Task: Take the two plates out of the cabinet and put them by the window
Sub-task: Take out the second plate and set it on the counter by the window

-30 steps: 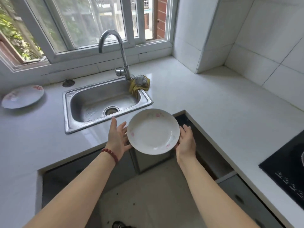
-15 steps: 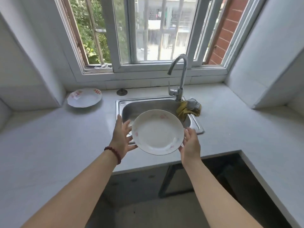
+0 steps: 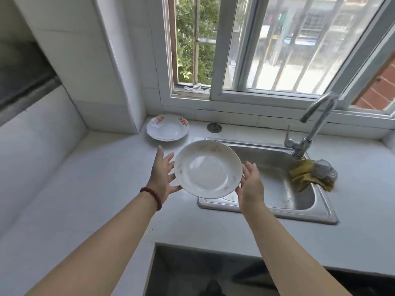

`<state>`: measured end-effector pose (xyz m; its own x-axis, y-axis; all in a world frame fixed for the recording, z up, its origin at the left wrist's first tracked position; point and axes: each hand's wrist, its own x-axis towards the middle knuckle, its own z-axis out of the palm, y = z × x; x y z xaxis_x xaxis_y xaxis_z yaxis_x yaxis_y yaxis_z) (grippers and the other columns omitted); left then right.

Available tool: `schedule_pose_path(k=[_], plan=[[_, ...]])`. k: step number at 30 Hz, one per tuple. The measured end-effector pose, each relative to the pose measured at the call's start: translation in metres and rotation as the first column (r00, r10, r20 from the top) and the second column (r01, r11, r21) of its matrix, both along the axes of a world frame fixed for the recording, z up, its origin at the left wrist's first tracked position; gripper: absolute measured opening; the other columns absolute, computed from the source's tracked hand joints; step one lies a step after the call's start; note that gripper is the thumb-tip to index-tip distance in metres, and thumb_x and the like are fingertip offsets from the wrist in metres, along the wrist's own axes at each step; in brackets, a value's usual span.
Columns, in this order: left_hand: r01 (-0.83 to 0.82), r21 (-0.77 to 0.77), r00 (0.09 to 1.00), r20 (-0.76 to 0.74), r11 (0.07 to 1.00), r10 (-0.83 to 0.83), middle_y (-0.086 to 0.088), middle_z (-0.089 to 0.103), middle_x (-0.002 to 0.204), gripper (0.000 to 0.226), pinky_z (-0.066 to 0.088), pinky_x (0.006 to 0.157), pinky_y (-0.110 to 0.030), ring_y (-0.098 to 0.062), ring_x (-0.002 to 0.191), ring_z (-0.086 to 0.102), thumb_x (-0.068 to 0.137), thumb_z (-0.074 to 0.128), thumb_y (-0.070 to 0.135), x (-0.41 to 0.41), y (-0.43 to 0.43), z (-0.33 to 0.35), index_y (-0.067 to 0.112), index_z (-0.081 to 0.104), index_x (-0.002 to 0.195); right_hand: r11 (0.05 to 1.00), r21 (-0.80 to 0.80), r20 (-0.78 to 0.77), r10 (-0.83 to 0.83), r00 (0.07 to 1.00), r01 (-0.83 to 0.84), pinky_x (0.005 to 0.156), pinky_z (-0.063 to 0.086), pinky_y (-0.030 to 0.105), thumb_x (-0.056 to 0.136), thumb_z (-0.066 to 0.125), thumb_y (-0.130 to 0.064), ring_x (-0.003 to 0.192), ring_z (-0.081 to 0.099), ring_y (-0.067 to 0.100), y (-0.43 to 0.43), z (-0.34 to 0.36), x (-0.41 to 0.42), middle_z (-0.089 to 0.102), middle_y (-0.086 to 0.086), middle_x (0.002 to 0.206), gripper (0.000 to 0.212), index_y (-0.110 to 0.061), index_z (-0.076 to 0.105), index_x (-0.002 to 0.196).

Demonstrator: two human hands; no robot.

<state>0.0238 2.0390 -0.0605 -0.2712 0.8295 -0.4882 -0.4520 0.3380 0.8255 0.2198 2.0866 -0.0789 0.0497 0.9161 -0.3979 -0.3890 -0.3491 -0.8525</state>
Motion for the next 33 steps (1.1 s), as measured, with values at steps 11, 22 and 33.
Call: schedule_pose_path(k=[11,22,33], plan=[[-0.155,-0.006,0.986,-0.063,0.988,0.154,0.012,0.053,0.115,0.053,0.047,0.075,-0.04,-0.018,0.111,0.05,0.082,0.02,0.073,-0.047,0.073,-0.002,0.04,0.051,0.108,0.976,0.022,0.138,0.21,0.968,-0.215,0.104,0.038,0.049,0.093,0.04,-0.033,0.119,0.052,0.032,0.106,-0.003,-0.064,0.055,0.013,0.127,0.031,-0.008,0.057,0.095],[-0.164,-0.02,0.986,0.0,0.986,0.164,0.011,0.054,0.121,0.078,0.042,0.089,-0.046,-0.02,0.114,0.05,0.076,0.012,0.08,-0.11,0.133,-0.015,0.038,0.038,0.136,0.965,-0.02,0.153,0.262,0.953,-0.262,0.101,0.039,0.047,0.094,0.036,-0.038,0.115,0.052,0.025,0.182,-0.018,-0.124,0.051,0.004,0.129,0.039,-0.005,0.053,0.107],[-0.165,-0.038,0.985,-0.063,0.986,0.162,0.024,0.059,0.089,0.052,0.043,0.068,-0.03,0.001,0.086,0.053,0.083,0.007,0.072,-0.168,0.207,-0.043,0.048,0.054,0.088,0.941,-0.077,0.248,0.338,0.908,-0.329,0.086,0.037,0.036,0.092,0.035,-0.038,0.096,0.049,0.018,0.253,-0.052,-0.195,0.055,0.002,0.103,0.025,-0.021,0.053,0.095]])
